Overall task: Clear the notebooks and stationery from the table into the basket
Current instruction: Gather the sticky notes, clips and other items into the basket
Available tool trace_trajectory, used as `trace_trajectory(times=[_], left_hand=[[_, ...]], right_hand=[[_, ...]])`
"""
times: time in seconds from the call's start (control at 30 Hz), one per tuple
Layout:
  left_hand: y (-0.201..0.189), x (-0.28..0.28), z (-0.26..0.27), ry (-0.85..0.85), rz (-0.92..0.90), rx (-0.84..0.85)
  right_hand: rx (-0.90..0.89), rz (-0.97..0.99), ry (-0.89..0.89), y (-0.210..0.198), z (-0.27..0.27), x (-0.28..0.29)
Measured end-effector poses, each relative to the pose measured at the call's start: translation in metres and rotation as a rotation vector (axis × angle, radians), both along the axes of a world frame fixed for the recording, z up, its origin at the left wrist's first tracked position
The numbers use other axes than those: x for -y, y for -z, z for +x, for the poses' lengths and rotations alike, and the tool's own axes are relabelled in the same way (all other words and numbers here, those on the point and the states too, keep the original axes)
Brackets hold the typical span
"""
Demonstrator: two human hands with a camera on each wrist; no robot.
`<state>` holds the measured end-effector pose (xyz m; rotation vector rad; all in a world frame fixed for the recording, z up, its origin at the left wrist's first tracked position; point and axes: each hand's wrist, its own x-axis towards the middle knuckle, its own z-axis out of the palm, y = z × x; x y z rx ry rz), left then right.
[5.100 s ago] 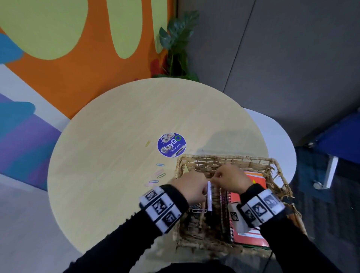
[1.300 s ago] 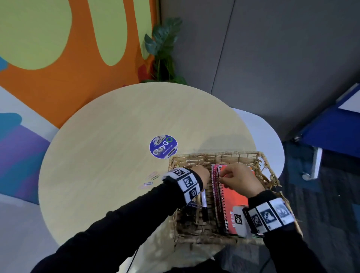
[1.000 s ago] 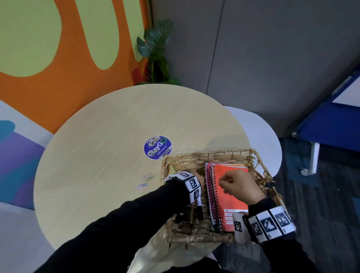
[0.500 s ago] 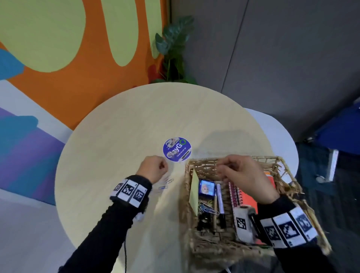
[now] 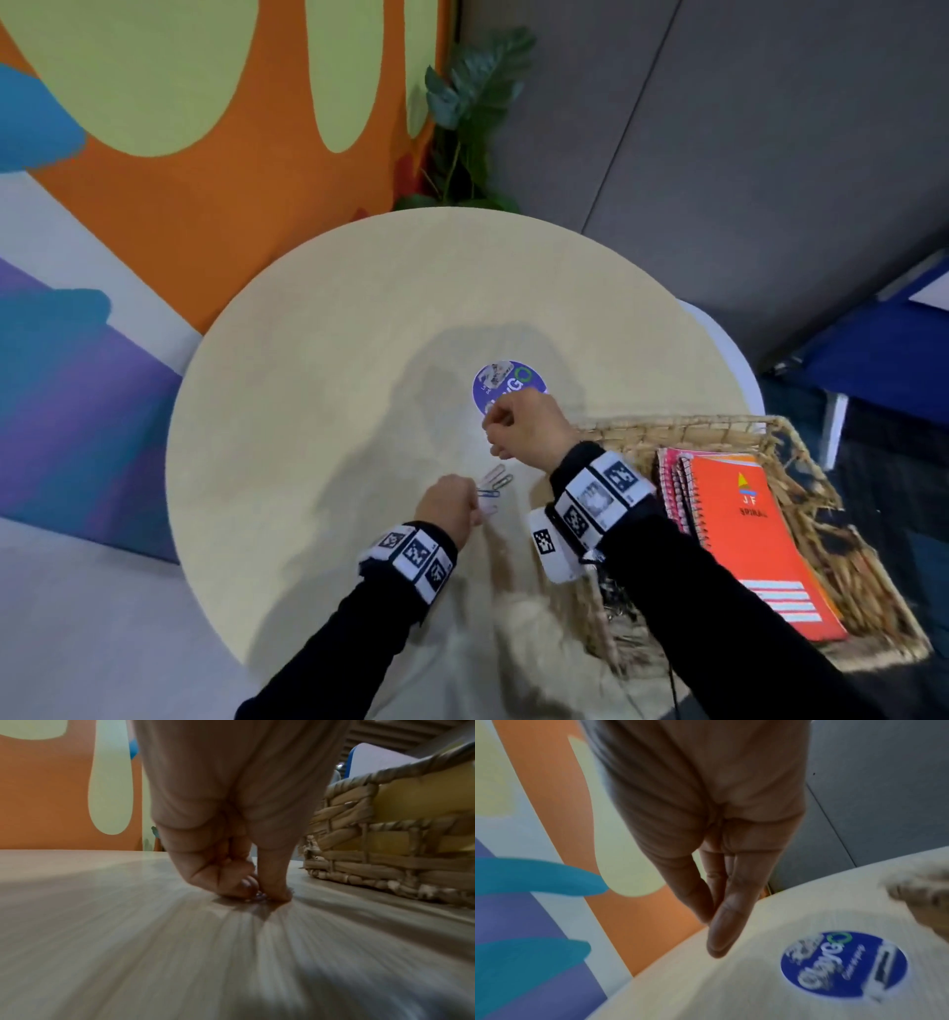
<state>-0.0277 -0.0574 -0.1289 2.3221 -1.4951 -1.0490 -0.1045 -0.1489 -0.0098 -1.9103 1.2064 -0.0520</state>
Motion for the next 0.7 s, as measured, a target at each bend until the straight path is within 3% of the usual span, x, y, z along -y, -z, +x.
trace_trajectory(times=[0.23,0.37,0.7], left_hand=[[0.000,-0.018,0.004,0.123,0.069,0.034],[-0.004,-0.034,0.013,0.036,0.047,-0.006],[-0.019,-0.056,0.037,-0.131,-0.066,-0.110]], right_hand=[[-0.399,-0.119,-0.050,0.051,0.018,0.004],[-0.574,-0.131,-0.127,0.072,0.015,-0.004],[-0.660,-0.216,-0.147,0.086,0.022,-0.025]])
